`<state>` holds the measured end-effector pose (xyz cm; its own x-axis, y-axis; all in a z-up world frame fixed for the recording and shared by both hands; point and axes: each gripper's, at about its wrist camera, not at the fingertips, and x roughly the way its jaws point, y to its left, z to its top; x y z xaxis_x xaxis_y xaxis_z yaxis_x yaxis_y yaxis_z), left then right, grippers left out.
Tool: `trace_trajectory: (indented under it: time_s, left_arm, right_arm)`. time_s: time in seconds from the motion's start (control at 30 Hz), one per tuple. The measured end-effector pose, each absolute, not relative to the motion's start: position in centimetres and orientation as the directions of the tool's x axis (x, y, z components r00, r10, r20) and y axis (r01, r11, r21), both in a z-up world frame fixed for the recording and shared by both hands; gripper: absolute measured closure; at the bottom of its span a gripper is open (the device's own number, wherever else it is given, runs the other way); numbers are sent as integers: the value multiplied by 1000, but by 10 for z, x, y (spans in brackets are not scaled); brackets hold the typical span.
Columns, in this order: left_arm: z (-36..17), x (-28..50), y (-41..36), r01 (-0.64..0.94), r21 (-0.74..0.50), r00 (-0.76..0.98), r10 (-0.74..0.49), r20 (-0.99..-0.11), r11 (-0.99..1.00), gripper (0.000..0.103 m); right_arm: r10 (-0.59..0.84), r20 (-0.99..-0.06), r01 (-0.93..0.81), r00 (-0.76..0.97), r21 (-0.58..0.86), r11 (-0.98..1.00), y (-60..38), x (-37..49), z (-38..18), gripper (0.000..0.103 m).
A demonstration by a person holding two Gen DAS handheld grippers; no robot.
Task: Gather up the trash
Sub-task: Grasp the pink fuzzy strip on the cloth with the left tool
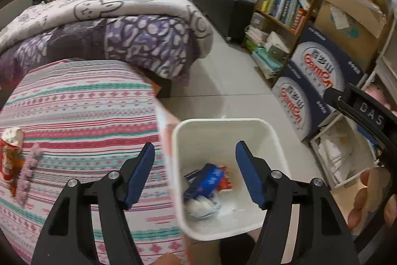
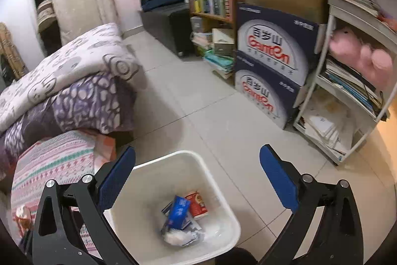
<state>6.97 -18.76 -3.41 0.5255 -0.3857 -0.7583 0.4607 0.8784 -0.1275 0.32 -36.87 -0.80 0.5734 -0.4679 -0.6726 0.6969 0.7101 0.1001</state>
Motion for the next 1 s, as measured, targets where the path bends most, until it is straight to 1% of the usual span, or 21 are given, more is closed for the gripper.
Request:
trace_trajectory:
  time_s: [0.07,0.17,0.2,0.3,0.57,0.77,0.97,1.0]
  left_arm:
    - [-36,74,-177,435,-91,539,-340,-770,896,33]
    - [-42,85,-153,389,-43,544,-267,-795,920,32]
    - [-47,91,-143,364,-8,539,-218,-814,931,32]
    - [-58,108,-116,314,54,523,-126,-843,948,32]
    - [-94,146,-23,152,142,443,61,-894,978,32]
    - [-116,164,25,67,170,385,132,-914,983,32]
    - [-143,180,54,24,161,299,146,-943,987,33]
    - [-145,181,57,23,143,292,131,-948,989,33]
  right_arm:
    - [-452,-675,672,583,89,735,-356,10,-9,7]
    - [-421,-681,627,598,71,775,-336,20,-11,7]
    - [-411,-684,611,602,64,789,-329,24,-12,7]
    - [-382,-696,559,608,34,828,-307,35,-16,7]
    - [-314,-740,428,595,-39,903,-254,62,-31,7]
    - [-301,-755,359,583,-93,929,-222,78,-42,7]
    - [-291,-773,328,564,-113,938,-208,87,-50,7]
    - [-288,-777,327,560,-112,938,-207,88,-51,7]
